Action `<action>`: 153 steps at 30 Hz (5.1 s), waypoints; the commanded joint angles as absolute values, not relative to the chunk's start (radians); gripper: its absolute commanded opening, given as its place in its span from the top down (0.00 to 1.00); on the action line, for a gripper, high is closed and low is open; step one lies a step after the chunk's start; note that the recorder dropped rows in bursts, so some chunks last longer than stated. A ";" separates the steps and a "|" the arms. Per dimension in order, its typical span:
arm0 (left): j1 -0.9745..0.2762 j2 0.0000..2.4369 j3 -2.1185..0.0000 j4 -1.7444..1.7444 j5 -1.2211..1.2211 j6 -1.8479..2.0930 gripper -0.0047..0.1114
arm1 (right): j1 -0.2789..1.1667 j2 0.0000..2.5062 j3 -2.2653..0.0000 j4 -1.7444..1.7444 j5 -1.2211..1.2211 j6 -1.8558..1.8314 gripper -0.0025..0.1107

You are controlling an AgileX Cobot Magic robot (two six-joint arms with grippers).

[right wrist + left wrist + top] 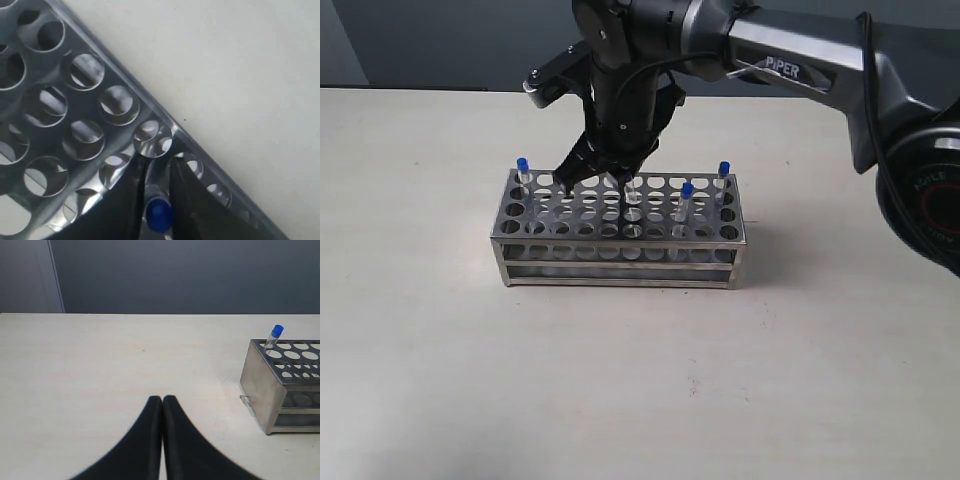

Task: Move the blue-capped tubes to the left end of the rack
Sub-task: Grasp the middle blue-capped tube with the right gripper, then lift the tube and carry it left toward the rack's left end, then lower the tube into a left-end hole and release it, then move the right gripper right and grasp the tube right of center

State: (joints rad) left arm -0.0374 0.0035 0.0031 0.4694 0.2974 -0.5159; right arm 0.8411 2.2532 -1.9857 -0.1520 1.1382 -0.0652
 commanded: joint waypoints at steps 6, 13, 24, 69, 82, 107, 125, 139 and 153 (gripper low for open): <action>-0.044 0.000 0.000 0.468 0.292 -0.516 0.95 | 0.837 2.185 -1.980 -0.179 1.159 -0.068 0.99; -0.044 0.000 0.000 0.468 0.292 -0.516 0.95 | 0.837 2.087 -1.980 -0.172 1.115 -0.068 0.99; -0.044 0.000 0.000 0.468 0.290 -0.516 0.95 | 0.843 2.040 -1.980 0.249 0.985 -0.325 0.99; -0.044 0.000 0.000 0.468 0.290 -0.516 0.95 | 0.898 2.328 -2.039 0.371 0.829 -0.397 0.99; -0.044 0.000 0.000 0.468 0.290 -0.516 0.95 | 0.898 2.310 -2.039 0.352 0.886 -0.392 0.57; -0.044 0.000 0.000 0.468 0.290 -0.516 0.95 | 0.886 2.111 -2.003 -0.260 1.221 -0.100 0.57; -0.044 0.000 0.000 0.468 0.290 -0.516 0.95 | 0.776 2.077 -1.775 -0.189 1.140 -0.026 0.57; -0.044 0.000 0.000 0.468 0.292 -0.516 0.95 | 0.746 2.085 -1.727 -0.165 1.102 -0.015 0.78; -0.044 0.000 0.000 0.468 0.292 -0.516 0.95 | 0.746 2.085 -1.727 -0.129 1.139 -0.052 0.61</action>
State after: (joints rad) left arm -0.0374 0.0035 0.0031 0.4694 0.2974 -0.5159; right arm 0.7514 2.0875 -1.7320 -0.1205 1.1230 -0.0413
